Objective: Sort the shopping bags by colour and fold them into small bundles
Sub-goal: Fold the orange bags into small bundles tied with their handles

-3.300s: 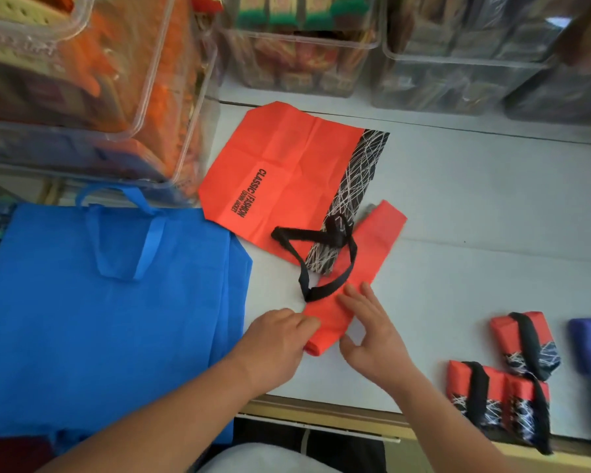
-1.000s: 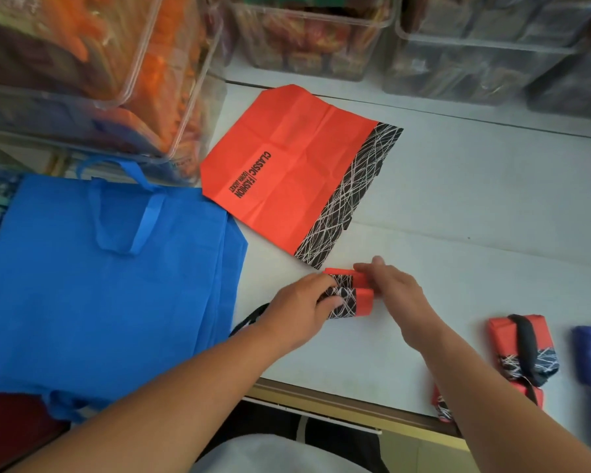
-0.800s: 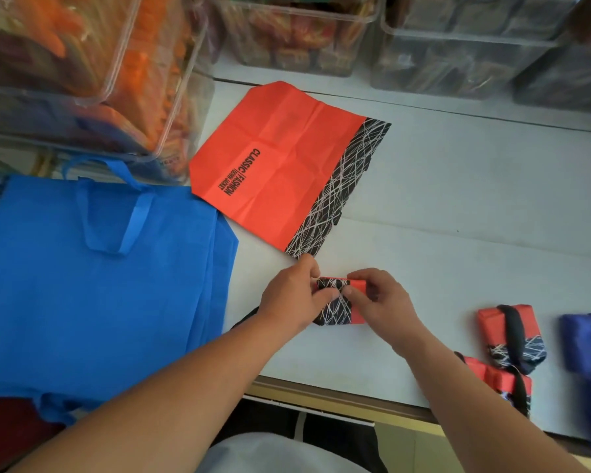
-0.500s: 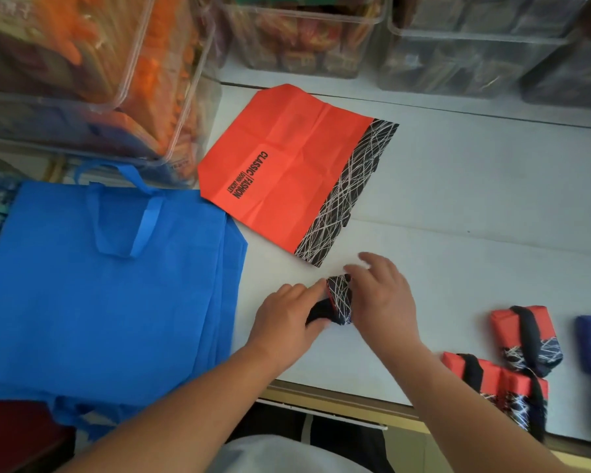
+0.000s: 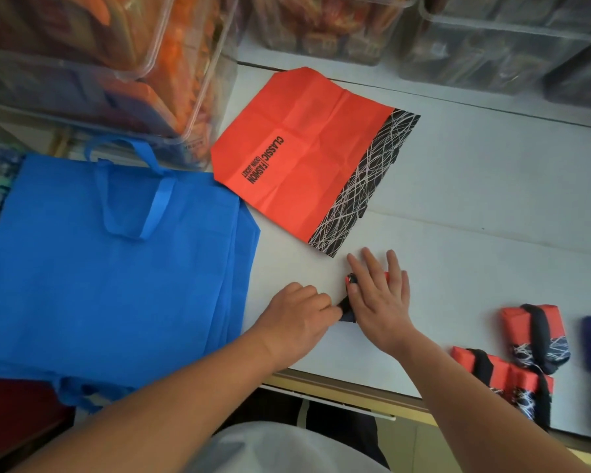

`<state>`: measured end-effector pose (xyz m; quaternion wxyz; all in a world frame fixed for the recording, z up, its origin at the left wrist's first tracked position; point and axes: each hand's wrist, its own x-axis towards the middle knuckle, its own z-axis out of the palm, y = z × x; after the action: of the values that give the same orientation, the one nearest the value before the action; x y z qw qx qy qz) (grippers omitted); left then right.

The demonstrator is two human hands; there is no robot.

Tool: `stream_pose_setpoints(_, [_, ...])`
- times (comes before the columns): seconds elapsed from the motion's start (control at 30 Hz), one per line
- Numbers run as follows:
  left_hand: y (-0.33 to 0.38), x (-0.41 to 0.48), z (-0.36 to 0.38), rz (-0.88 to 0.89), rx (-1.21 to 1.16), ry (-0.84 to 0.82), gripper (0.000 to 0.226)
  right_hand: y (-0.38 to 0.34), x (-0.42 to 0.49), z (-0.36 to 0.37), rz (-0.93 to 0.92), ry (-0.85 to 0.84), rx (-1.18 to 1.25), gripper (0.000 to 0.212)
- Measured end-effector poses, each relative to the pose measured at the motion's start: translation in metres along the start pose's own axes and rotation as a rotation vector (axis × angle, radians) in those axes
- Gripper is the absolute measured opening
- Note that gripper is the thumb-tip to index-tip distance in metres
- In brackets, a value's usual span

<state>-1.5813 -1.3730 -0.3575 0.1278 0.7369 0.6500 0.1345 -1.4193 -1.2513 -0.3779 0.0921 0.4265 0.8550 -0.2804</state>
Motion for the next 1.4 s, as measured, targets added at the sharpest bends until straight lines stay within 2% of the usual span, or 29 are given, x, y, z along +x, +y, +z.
stream_pose_setpoints(0.1, [-0.004,-0.003,-0.025,0.015,-0.152,-0.111,0.013,-0.001,0.0,0.0,0.01,-0.017,-0.007,0.071])
stream_pose_setpoints(0.27, [-0.013,-0.006,-0.061,-0.137,-0.124,-0.503,0.032,-0.001,0.0,0.0,0.012,0.008,-0.008,0.068])
stream_pose_setpoints(0.33, [-0.018,-0.011,-0.073,-0.151,-0.166,-0.591,0.027,-0.002,0.001,-0.001,0.015,-0.002,-0.009,0.068])
stream_pose_setpoints(0.43, [-0.023,-0.017,-0.089,-0.219,-0.264,-0.634,0.01,-0.003,0.0,-0.001,0.026,-0.01,-0.008,0.069])
stream_pose_setpoints(0.5, [-0.027,-0.021,-0.098,-0.318,-0.37,-0.571,0.014,-0.005,-0.001,-0.001,0.033,0.021,-0.005,0.071])
stream_pose_setpoints(0.6, [-0.037,-0.028,-0.103,-0.538,-0.611,-0.401,0.04,-0.01,-0.002,-0.005,0.064,-0.008,0.013,0.074])
stream_pose_setpoints(0.63, [-0.04,-0.03,-0.102,-0.597,-0.672,-0.384,0.042,-0.012,-0.002,-0.008,0.076,-0.036,0.036,0.074])
stream_pose_setpoints(0.73, [-0.045,-0.03,-0.095,-0.68,-0.743,-0.352,0.007,-0.014,-0.002,-0.015,0.068,-0.101,0.083,0.088])
stream_pose_setpoints(0.87, [-0.034,-0.02,-0.086,-0.891,-1.018,-0.083,0.033,-0.016,-0.002,-0.016,0.068,-0.096,0.105,0.113])
stream_pose_setpoints(1.0, [-0.025,-0.001,-0.072,-1.163,-1.273,0.164,0.032,-0.018,-0.005,-0.007,0.058,0.015,0.049,0.104])
stream_pose_setpoints(1.1, [-0.022,0.005,-0.054,-1.321,-1.169,0.159,0.032,-0.021,-0.006,0.006,0.095,0.112,-0.024,0.085])
stream_pose_setpoints(1.23, [-0.023,0.01,-0.029,-1.384,-1.106,0.131,0.02,-0.011,-0.008,0.014,0.074,0.2,-0.152,0.068])
stream_pose_setpoints(1.3, [-0.022,0.013,-0.022,-1.338,-1.057,0.137,0.019,0.0,-0.01,0.011,0.105,0.238,-0.177,0.066])
stream_pose_setpoints(1.4, [-0.021,0.021,-0.013,-1.129,-0.774,0.09,0.026,0.015,-0.012,0.003,0.16,0.223,-0.177,0.061])
